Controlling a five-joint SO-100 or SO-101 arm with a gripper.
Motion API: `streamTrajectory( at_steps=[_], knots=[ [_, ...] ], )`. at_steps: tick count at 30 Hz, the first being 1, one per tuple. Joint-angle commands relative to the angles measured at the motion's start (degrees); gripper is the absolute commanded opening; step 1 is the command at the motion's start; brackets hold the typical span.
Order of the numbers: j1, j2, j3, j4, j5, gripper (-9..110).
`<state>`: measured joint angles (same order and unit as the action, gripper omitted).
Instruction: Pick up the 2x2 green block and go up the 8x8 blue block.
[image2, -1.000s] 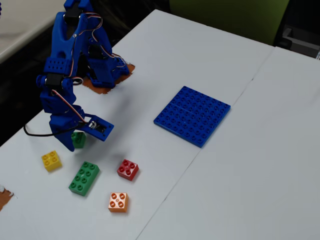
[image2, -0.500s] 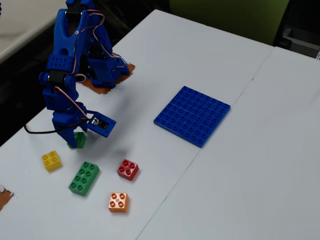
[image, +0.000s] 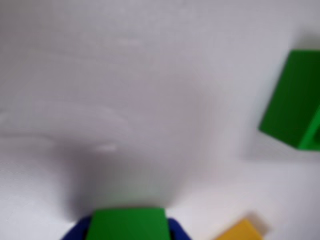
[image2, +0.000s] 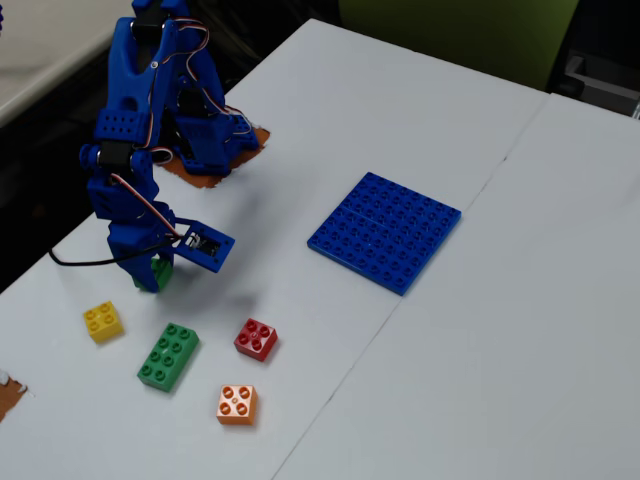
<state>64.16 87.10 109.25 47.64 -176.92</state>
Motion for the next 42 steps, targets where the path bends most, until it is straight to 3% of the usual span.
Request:
streamTrajectory(
  at_steps=[1,6,13,18,25,35,42],
  knots=[
    [-1.41,5.19,-0.26,0.97,-32.34,2],
    [-3.87,15.82,-0.53,9.32,-14.59,2],
    [-8.61,19.86,-12.22,33.05,7.73,2],
    [-14.59,23.2,-12.22,40.61,23.82,1],
    [-27.51,24.96,-12.22,44.38,51.94,1],
    [-47.99,27.33,-12.22,41.48,81.91,1],
    [-55.81,30.15,-13.27,37.79,86.57,1]
  ],
)
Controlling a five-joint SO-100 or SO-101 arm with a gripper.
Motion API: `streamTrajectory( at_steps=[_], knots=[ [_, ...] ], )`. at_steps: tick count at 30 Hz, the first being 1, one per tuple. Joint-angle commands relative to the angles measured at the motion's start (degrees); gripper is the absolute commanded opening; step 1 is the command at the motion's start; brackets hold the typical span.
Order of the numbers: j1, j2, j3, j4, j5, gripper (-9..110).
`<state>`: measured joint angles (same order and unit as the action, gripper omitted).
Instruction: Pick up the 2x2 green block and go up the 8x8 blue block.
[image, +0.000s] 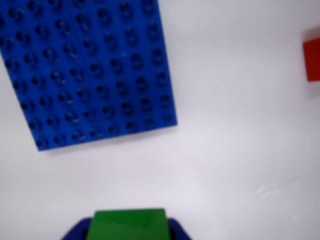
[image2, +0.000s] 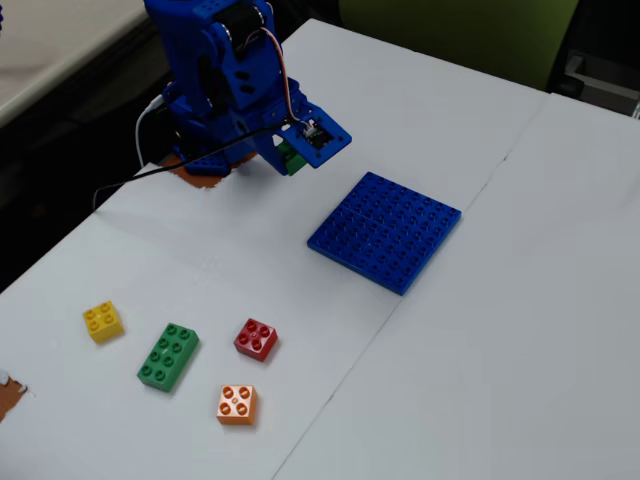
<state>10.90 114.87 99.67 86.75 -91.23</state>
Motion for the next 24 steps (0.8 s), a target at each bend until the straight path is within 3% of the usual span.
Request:
streamTrajectory(
  at_steps=[1,6,24],
  knots=[
    [-3.25,1.14,-6.77,0.44,1.14,1],
    [-5.8,-10.37,-29.53,12.83,1.23,1],
    [-7.56,-42.28,-56.25,13.18,8.96,1]
  ],
)
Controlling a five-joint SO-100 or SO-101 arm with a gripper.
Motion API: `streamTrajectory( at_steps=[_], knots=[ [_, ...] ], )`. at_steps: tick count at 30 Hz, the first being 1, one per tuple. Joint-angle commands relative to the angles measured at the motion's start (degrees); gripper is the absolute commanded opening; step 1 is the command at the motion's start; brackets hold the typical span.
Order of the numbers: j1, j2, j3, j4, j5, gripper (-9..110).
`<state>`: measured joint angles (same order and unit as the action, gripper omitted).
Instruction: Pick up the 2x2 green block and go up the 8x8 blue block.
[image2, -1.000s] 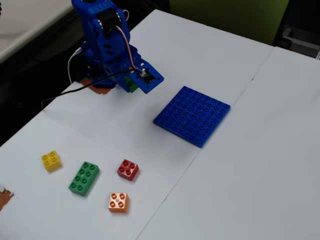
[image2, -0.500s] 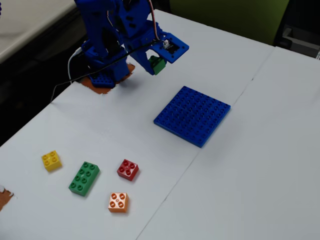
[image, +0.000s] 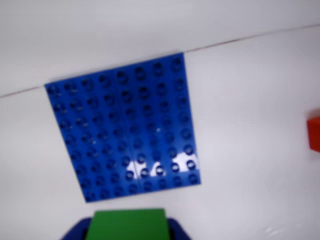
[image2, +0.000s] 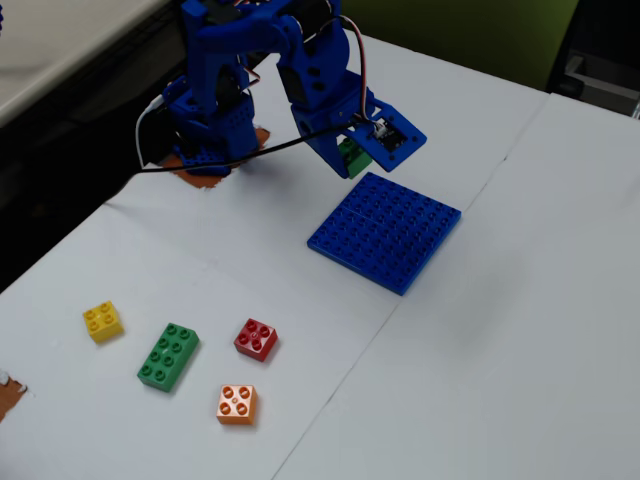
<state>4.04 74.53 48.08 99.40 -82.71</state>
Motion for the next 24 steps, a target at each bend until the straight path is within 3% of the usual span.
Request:
streamTrajectory(
  at_steps=[1,24],
  knots=[
    [-0.79,-3.43,-5.89,0.53,1.05,1],
    [-4.92,-7.29,-10.11,0.53,-2.9,1]
  ],
)
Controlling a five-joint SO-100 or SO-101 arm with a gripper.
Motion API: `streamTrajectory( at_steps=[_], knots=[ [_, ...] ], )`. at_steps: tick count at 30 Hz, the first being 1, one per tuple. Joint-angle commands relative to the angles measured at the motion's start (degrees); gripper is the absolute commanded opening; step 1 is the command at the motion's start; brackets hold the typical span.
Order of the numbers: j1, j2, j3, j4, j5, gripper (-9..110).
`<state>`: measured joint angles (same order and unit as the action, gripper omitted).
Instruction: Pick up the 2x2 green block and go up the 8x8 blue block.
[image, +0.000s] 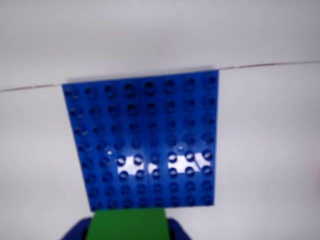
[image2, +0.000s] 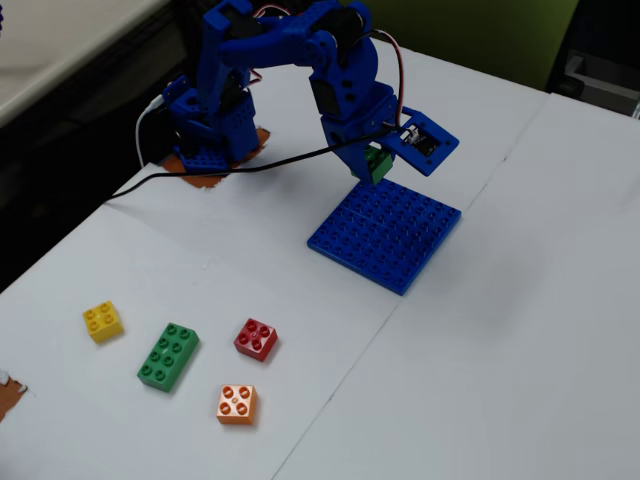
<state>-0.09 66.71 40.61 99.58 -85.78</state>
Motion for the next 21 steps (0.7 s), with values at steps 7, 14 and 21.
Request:
streamTrajectory(
  at_steps=[7,14,21],
  knots=[
    [-0.7,0.44,-2.2,0.44,-0.09,1],
    [-0.62,-0.09,-2.29,0.44,-0.26,1],
    [-0.35,-0.09,-2.11,0.53,0.18,1]
  ],
)
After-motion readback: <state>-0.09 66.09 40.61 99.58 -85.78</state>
